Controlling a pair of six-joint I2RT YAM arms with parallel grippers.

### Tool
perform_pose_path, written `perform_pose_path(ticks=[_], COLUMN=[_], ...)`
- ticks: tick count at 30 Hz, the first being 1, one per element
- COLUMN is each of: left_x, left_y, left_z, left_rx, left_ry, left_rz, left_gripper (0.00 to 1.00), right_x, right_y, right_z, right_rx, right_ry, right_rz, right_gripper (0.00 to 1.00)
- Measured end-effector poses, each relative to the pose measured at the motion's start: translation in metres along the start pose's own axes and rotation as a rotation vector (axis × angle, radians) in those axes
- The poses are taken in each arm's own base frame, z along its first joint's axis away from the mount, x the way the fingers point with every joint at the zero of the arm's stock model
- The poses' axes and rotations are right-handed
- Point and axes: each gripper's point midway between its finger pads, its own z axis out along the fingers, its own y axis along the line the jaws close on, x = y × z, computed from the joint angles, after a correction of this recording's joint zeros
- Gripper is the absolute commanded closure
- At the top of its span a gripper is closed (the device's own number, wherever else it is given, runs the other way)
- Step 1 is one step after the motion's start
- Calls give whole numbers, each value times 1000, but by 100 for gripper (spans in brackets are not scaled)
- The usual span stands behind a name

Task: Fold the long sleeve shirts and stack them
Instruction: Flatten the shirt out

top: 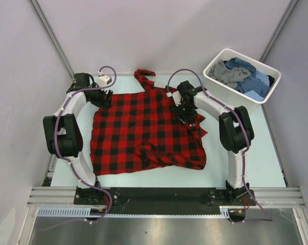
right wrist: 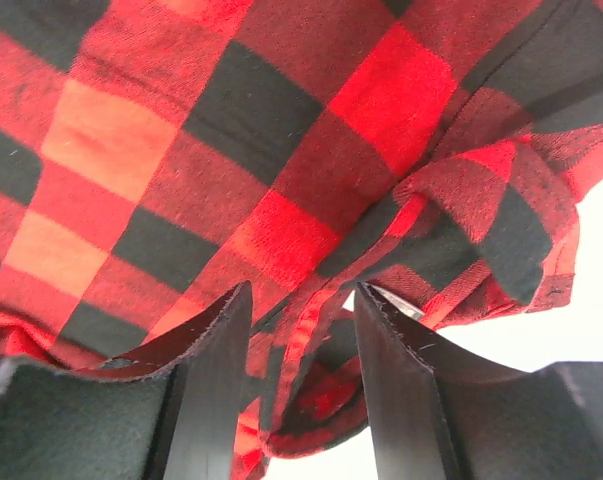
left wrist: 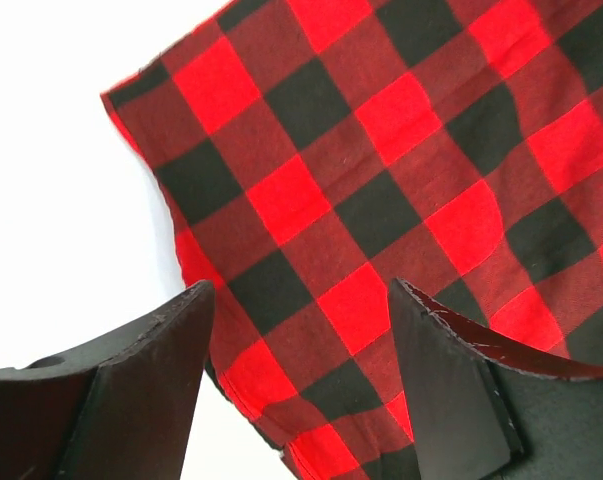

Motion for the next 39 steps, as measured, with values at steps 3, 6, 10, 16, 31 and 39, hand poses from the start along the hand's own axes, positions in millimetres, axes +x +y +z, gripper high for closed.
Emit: perform_pose_path(ticks=[3,6,10,16,31,39], left_x=[12,25,31,41,88,101], left_y=[1,1,3,2,-5,-7], left_z=[3,6,7,9,22,27], left_rx=[-20,-31,-45,-52,-21,-9], left_ry=[27,59,76,98,247,288], left_rz=[-5,-13,-10,-13,-47,-62], left_gripper=[25,25,26,27,33,33], right_x=[-1,-1,-3,-25,-41,33], right_y=[-2,-4,-7,11,14,-51], right_z=[6,15,22,7,-88,-79], right_rx=[30,53,65,-49,-597,-717], right_ry=[9,25,44,-15,-304,-307], right_rz=[3,0,-11,-4,257,588], right_gripper=[60,80,100,100,100,100])
